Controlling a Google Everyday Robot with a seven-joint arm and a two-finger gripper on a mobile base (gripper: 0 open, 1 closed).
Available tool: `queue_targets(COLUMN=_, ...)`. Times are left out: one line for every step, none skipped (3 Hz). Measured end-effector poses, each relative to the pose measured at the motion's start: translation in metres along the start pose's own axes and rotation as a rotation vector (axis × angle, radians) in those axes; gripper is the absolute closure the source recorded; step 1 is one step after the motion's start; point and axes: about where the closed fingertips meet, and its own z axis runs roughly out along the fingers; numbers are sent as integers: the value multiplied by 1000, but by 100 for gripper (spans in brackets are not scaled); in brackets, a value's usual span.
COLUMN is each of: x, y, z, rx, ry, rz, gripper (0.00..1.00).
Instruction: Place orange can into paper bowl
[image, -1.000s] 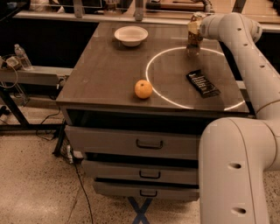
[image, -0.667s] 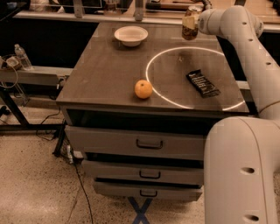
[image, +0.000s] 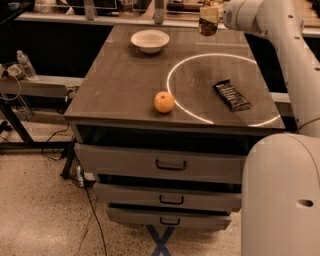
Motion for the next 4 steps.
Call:
queue_targets(x=2, y=8, z=3, rx=-16, ry=1, rz=1, gripper=100)
queue_targets(x=-4, y=61, z=20, rx=-128, ry=-39, rz=-7, gripper=100)
queue_targets(x=-13, y=93, z=29, rx=-194, ry=-81, rz=-19, gripper=100)
queue_targets(x=-23, y=124, z=44, rx=-249, ry=-133, rz=-33, gripper=100)
